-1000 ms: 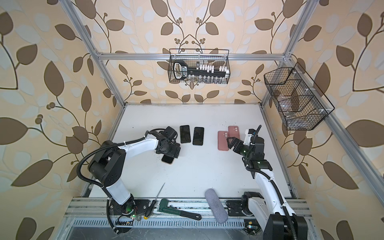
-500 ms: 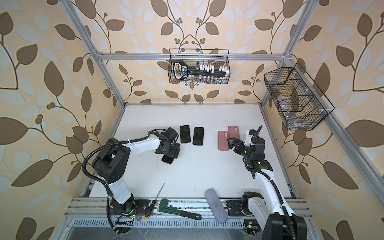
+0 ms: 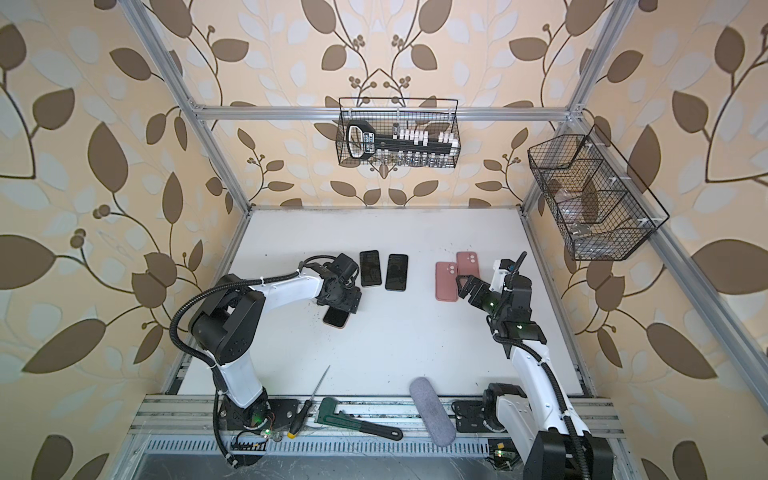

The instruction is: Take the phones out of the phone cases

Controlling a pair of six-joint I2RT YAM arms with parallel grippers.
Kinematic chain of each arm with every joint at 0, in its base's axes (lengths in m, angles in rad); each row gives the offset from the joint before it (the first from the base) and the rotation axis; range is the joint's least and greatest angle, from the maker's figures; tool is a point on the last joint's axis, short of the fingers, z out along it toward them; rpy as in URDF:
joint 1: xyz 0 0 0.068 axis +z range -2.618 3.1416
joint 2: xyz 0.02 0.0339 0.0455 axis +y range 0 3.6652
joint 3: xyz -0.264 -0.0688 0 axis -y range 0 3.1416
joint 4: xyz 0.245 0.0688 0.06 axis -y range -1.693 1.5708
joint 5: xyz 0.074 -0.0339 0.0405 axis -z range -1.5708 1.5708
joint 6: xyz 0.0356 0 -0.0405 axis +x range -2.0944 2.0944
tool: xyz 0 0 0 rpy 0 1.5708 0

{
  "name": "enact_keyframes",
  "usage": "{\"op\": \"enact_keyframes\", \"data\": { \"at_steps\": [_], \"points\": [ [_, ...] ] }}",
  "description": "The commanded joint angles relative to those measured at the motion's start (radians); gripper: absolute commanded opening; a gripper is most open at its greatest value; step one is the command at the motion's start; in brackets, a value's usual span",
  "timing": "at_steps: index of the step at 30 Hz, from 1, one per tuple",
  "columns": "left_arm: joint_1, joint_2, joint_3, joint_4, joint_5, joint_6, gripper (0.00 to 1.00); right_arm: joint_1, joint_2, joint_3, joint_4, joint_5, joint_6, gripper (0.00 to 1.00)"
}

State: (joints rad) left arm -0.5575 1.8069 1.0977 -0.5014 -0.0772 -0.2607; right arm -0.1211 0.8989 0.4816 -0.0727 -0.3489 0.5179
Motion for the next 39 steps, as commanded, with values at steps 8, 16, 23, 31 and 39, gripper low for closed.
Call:
{"op": "enact_keyframes", "data": {
  "at_steps": [8,16,23,31,39],
  "points": [
    [-0.008,0.011,0.02,-0.062,-0.007,-0.034,0.61,-0.011,-0.012,-0.017,-0.015,-0.019,-0.022,1.0],
    [-0.008,-0.042,0.057,-0.184,-0.039,-0.183,0.61,-0.015,-0.011,-0.011,-0.013,-0.024,-0.024,1.0],
    [-0.009,-0.075,0.074,-0.25,0.038,-0.422,0.55,-0.017,-0.008,-0.015,0.003,-0.036,-0.016,1.0],
    [-0.021,-0.091,0.026,-0.141,0.086,-0.634,0.55,-0.019,-0.017,-0.016,0.007,-0.053,-0.018,1.0],
    [-0.066,-0.098,-0.006,-0.056,0.064,-0.893,0.57,-0.023,-0.02,-0.017,0.007,-0.073,-0.03,1.0]
  ]
}}
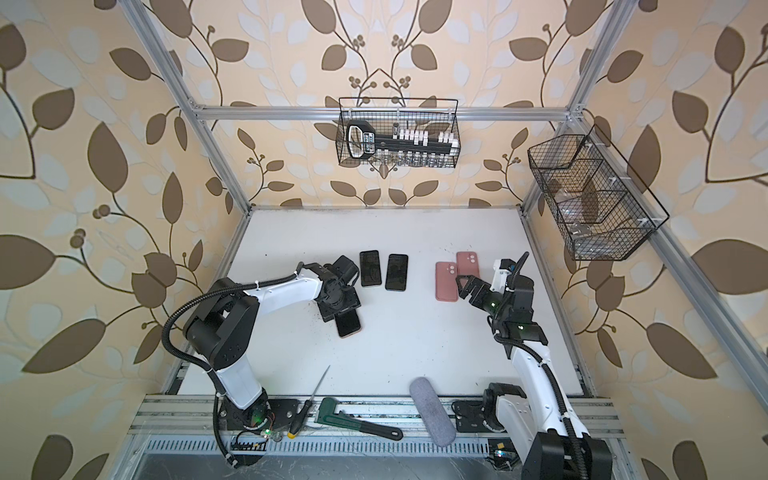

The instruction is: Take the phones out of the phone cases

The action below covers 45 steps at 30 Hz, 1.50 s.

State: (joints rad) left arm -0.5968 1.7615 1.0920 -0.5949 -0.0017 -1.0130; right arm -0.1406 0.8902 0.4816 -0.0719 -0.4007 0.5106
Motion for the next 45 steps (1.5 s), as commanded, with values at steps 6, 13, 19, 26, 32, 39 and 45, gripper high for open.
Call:
{"op": "enact_keyframes", "data": {
  "at_steps": [6,13,19,26,32,39,45],
  "points": [
    [-0.088,0.007,0.076,0.006,-0.044,-0.206,0.59,-0.008,-0.001,-0.016,0.01,-0.041,-0.039,1.0],
    [-0.122,0.047,0.087,0.031,-0.049,-0.263,0.63,-0.022,0.006,-0.021,0.008,-0.061,-0.059,1.0],
    [-0.129,0.061,0.109,0.029,-0.054,-0.259,0.74,-0.027,-0.002,-0.027,0.0,-0.066,-0.067,1.0],
    [-0.131,0.054,0.143,0.011,-0.074,-0.234,0.97,-0.027,-0.014,-0.012,-0.041,-0.075,-0.091,1.0],
    [-0.132,0.03,0.149,0.009,-0.069,-0.226,0.99,-0.025,-0.029,0.014,-0.078,-0.097,-0.108,1.0],
    [-0.132,-0.123,0.165,-0.066,-0.152,-0.14,0.99,0.056,0.0,0.088,-0.158,-0.064,-0.148,1.0],
    [-0.121,-0.252,0.186,-0.126,-0.205,-0.037,0.99,0.238,0.025,0.152,-0.194,0.107,-0.146,1.0]
  ]
}}
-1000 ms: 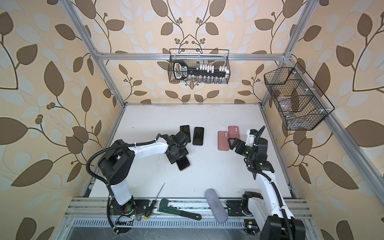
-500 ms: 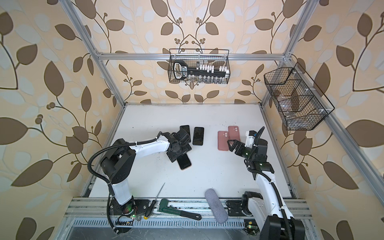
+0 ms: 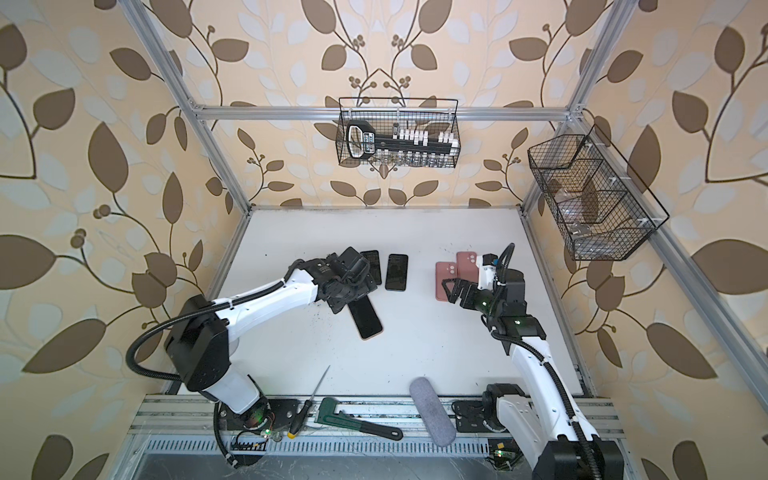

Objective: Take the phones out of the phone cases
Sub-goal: 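Release the pink-cased phone with the left gripper while the right gripper approaches, then grasp the pink-cased phone with the right gripper while the left arm draws back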

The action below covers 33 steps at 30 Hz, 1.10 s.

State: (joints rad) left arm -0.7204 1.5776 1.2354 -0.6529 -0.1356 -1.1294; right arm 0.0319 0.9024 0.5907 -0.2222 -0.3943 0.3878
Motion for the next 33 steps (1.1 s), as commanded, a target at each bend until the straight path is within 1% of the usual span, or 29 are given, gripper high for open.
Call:
{"op": "enact_keyframes", "data": {
  "at_steps": [1,4,5,7,11,16,19,21,24,29,33],
  "points": [
    [0.009,-0.087,0.043,-0.076,-0.071,0.097,0.99,0.097,0.018,0.054,-0.05,0.126,-0.021,1.0],
    [0.042,-0.131,0.025,-0.096,-0.062,0.14,0.99,0.198,0.045,0.09,-0.067,0.216,-0.004,1.0],
    [0.06,-0.188,0.01,-0.095,-0.052,0.15,0.99,0.233,0.052,0.101,-0.071,0.247,0.002,0.99],
    [0.102,-0.245,-0.036,-0.058,-0.002,0.181,0.99,0.307,0.07,0.121,-0.078,0.304,0.01,0.99],
    [0.224,-0.36,-0.112,-0.049,0.061,0.219,0.99,0.462,0.13,0.165,-0.092,0.432,0.024,1.0],
    [0.383,-0.459,-0.132,-0.118,0.099,0.338,0.99,0.637,0.232,0.232,-0.111,0.549,0.049,1.0],
    [0.481,-0.463,-0.128,-0.141,0.167,0.411,0.99,0.721,0.292,0.272,-0.123,0.594,0.054,1.0],
    [0.543,-0.451,-0.132,-0.138,0.232,0.449,0.99,0.774,0.337,0.297,-0.131,0.628,0.064,1.0],
    [0.603,-0.429,-0.139,-0.126,0.299,0.487,0.99,0.841,0.407,0.333,-0.14,0.66,0.086,1.0],
    [0.658,-0.384,-0.118,-0.122,0.341,0.571,0.99,0.923,0.524,0.386,-0.154,0.693,0.134,1.0],
    [0.688,-0.337,-0.097,-0.111,0.366,0.62,0.99,0.966,0.616,0.429,-0.165,0.709,0.165,1.0]
  ]
}}
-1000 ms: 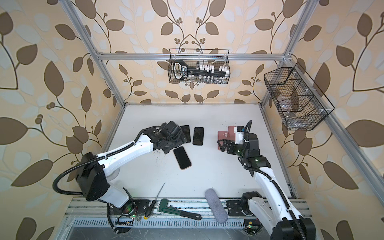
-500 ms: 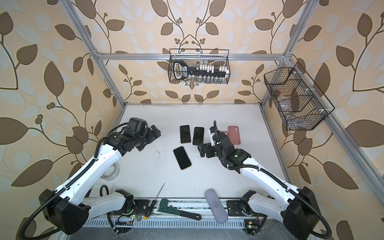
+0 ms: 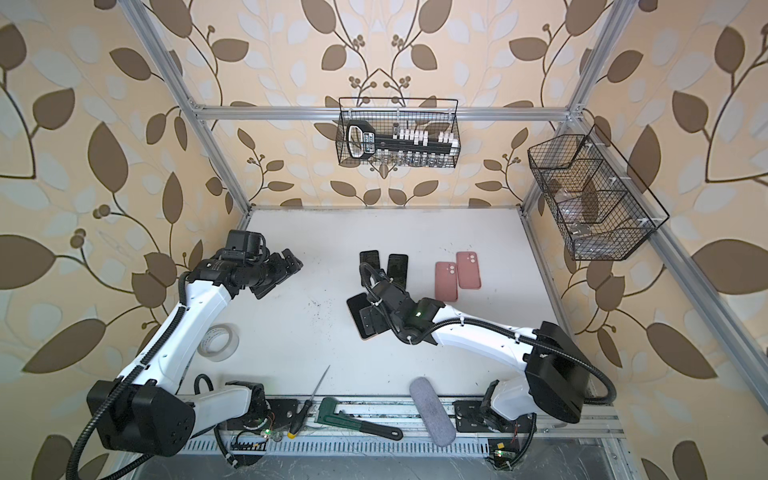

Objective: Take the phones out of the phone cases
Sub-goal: 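Grasp the pink-cased phone with the right gripper while the left arm draws back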

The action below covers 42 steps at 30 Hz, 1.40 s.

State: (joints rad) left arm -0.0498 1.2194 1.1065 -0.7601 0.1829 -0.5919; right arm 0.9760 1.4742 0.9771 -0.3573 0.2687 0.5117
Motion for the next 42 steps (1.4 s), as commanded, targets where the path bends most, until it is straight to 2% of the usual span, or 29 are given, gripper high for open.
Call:
{"op": "enact_keyframes", "data": {
  "at_steps": [1,6,11,25,42],
  "points": [
    [0.022,0.033,0.035,0.003,0.054,0.091,0.99,0.027,0.062,0.048,-0.027,0.046,0.046,1.0],
    [0.037,0.091,0.049,0.002,0.101,0.128,0.99,0.042,0.138,0.076,-0.011,0.053,0.063,1.0],
    [0.066,0.094,0.011,0.031,0.154,0.112,0.99,0.042,0.178,0.093,-0.005,0.046,0.065,1.0],
    [0.119,0.088,-0.014,0.053,0.192,0.104,0.99,0.036,0.254,0.101,0.011,0.019,0.096,1.0],
    [0.142,0.088,-0.027,0.07,0.234,0.095,0.99,0.011,0.405,0.203,-0.008,-0.03,0.088,1.0]
  ]
}}
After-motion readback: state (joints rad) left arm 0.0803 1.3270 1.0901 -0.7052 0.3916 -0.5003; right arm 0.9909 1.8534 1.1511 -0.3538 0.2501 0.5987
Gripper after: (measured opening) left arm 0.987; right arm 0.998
